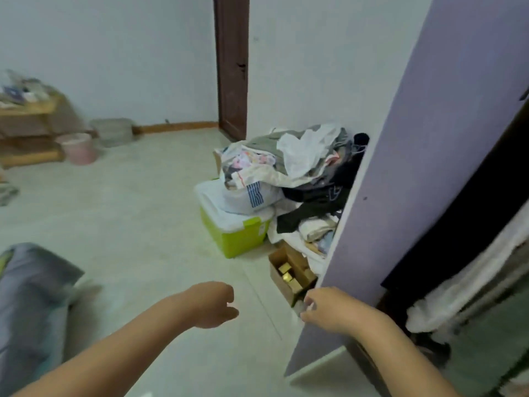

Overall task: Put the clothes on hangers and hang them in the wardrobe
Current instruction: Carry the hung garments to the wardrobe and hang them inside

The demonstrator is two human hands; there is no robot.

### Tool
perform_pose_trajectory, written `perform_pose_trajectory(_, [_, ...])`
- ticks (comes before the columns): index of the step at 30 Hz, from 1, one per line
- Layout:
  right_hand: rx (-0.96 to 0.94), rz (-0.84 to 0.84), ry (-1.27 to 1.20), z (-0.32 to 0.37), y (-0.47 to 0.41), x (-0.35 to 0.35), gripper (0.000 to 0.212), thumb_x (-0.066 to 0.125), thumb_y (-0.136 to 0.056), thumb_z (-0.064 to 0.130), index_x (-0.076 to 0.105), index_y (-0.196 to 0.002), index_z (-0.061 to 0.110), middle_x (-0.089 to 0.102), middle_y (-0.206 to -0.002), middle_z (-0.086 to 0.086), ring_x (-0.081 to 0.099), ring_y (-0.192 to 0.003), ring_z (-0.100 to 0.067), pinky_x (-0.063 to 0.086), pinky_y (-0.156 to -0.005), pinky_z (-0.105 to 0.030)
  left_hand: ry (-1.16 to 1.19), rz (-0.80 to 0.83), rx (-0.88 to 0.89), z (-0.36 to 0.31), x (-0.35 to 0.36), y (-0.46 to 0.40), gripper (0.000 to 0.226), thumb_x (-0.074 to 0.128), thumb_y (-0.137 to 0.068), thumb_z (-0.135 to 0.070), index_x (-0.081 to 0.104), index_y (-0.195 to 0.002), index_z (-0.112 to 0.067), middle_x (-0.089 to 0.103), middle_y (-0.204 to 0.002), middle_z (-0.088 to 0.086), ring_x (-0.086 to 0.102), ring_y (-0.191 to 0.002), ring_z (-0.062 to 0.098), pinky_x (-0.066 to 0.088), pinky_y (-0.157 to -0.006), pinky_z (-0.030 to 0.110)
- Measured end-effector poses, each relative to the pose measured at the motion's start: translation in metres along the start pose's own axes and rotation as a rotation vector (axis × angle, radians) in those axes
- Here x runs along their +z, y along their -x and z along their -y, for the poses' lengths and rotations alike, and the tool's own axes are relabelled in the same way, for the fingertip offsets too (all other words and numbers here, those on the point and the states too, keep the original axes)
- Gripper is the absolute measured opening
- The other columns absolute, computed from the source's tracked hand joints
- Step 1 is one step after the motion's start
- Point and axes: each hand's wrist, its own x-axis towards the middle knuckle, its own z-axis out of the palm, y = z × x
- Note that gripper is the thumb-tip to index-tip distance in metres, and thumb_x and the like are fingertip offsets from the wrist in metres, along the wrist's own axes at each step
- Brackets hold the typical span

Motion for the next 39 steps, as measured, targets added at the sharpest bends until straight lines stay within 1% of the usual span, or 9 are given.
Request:
perform_pose_trajectory(2, [-0.042, 0.033, 0.027, 0.045, -0.024, 0.009, 0.024, 0.046, -0.094, 0.036, 0.055, -0.112, 0.024, 0.052, -0.118, -0.002, 0.048, -0.099, -0.017, 0.042, -0.077, -0.025, 0.037, 0.0, -0.085, 0.056, 0.003, 0.01, 0.045, 0.04, -0.097, -0.04, 0.041, -0.136, -0.018, 0.046, -0.138, 0.001, 0.043, -0.127, 0.019, 0.034, -0.1, 0.026])
perform_pose_trajectory(6, [-0.134, 0.132, 0.145, 0.124, -0.065, 0.022, 0.043, 0.044, -0.096, 0.037, 0.042, -0.136, 0.018, 0.045, -0.136, -0.002, 0.048, -0.118, -0.018, 0.04, -0.094, -0.028, 0.109, 0.011, -0.264, 0.151, 0.013, 0.035, 0.045, 0.041, -0.096, -0.04, 0.042, -0.135, -0.018, 0.047, -0.137, 0.001, 0.044, -0.126, 0.019, 0.035, -0.099, 0.025])
perform_pose_trajectory(11, [-0.231, 0.193, 0.312, 0.201, -0.126, 0.031, 0.04, 0.044, -0.096, 0.036, 0.047, -0.13, 0.016, 0.048, -0.134, -0.002, 0.05, -0.119, -0.018, 0.039, -0.087, -0.025, 0.243, 0.015, -0.484, 0.246, 0.03, 0.057, 0.041, 0.042, -0.095, -0.035, 0.05, -0.127, -0.01, 0.052, -0.13, 0.007, 0.049, -0.12, 0.023, 0.039, -0.094, 0.026])
perform_pose_trajectory(13, [-0.271, 0.198, 0.394, 0.229, -0.155, 0.032, 0.04, 0.044, -0.095, 0.035, 0.047, -0.13, 0.016, 0.048, -0.135, -0.002, 0.048, -0.121, -0.019, 0.039, -0.092, -0.025, 0.327, 0.006, -0.578, 0.279, 0.037, 0.062, 0.036, 0.043, -0.094, -0.031, 0.055, -0.118, -0.007, 0.057, -0.113, 0.006, 0.054, -0.111, 0.024, 0.04, -0.084, 0.026])
perform_pose_trajectory(17, [-0.364, 0.173, 0.535, 0.284, -0.217, 0.034, 0.039, 0.044, -0.094, 0.035, 0.05, -0.127, 0.014, 0.051, -0.133, -0.004, 0.049, -0.121, -0.02, 0.039, -0.094, -0.025, 0.53, -0.062, -0.757, 0.337, 0.059, 0.075, 0.044, 0.041, -0.086, -0.041, 0.061, -0.106, -0.007, 0.043, -0.071, -0.005, 0.047, -0.075, 0.012, 0.034, -0.06, 0.015])
perform_pose_trajectory(19, [-0.427, 0.174, 0.578, 0.317, -0.245, 0.031, 0.039, 0.043, -0.095, 0.035, 0.048, -0.128, 0.015, 0.05, -0.134, -0.003, 0.049, -0.122, -0.019, 0.039, -0.093, -0.024, 0.641, -0.111, -0.826, 0.365, 0.068, 0.082, 0.039, 0.039, -0.08, -0.047, 0.059, -0.085, -0.013, 0.049, -0.076, -0.004, 0.049, -0.079, 0.011, 0.038, -0.062, 0.016])
perform_pose_trajectory(21, [-0.49, 0.175, 0.617, 0.352, -0.268, 0.027, 0.04, 0.043, -0.096, 0.035, 0.046, -0.13, 0.016, 0.048, -0.135, -0.003, 0.048, -0.123, -0.019, 0.039, -0.093, -0.022, 0.758, -0.148, -0.903, 0.381, 0.073, 0.094, 0.02, 0.042, -0.091, -0.033, 0.051, -0.078, -0.02, 0.049, -0.087, -0.004, 0.046, -0.084, 0.01, 0.035, -0.067, 0.02])
perform_pose_trajectory(27, [-0.682, 0.222, 0.746, 0.463, -0.315, 0.047, 0.04, 0.041, -0.097, 0.034, 0.044, -0.132, 0.016, 0.046, -0.138, -0.004, 0.046, -0.124, -0.019, 0.037, -0.095, -0.022, 1.129, -0.408, -1.165, 0.417, 0.104, 0.137, 0.016, 0.046, -0.094, -0.024, 0.054, -0.106, -0.019, 0.053, -0.103, -0.002, 0.051, -0.089, 0.01, 0.039, -0.068, 0.015])
perform_pose_trajectory(39, [-0.951, 0.392, 1.002, 0.699, -0.306, 0.167, 0.041, 0.041, -0.097, 0.028, 0.047, -0.133, 0.009, 0.053, -0.126, -0.01, 0.052, -0.114, -0.021, 0.039, -0.09, -0.024, 1.517, -0.744, -1.466, 0.571, 0.155, 0.231, 0.015, 0.049, -0.092, -0.019, 0.054, -0.106, -0.015, 0.058, -0.096, 0.004, 0.057, -0.081, 0.014, 0.039, -0.056, 0.019])
